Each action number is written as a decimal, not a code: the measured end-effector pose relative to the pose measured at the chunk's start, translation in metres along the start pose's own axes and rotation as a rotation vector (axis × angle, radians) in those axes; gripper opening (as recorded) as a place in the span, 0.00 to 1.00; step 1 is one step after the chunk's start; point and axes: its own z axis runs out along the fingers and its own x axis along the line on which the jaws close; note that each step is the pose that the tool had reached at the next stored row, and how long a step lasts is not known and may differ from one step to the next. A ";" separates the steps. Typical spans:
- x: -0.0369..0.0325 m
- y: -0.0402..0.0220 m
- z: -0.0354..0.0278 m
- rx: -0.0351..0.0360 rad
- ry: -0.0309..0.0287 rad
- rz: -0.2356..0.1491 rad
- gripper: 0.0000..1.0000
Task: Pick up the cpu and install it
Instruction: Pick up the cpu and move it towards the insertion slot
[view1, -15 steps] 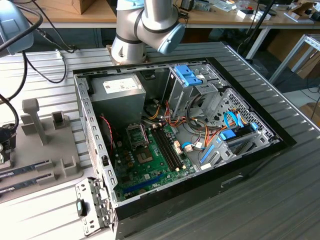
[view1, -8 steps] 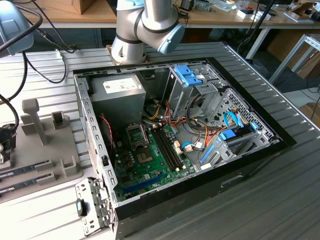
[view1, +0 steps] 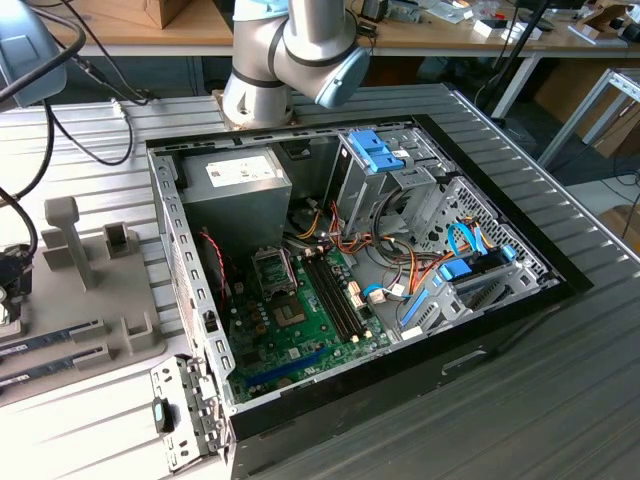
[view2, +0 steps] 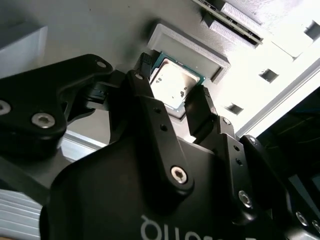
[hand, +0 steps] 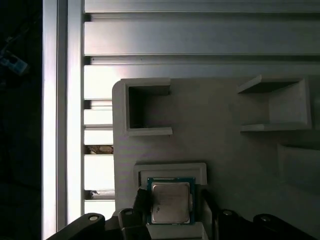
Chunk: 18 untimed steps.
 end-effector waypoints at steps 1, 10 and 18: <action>0.0031 0.0001 -0.0001 -0.0038 0.0000 0.000 0.54; 0.0051 -0.0007 0.0052 -0.0296 0.0006 0.001 0.54; 0.0051 -0.0007 0.0069 -0.0297 0.0003 0.001 0.54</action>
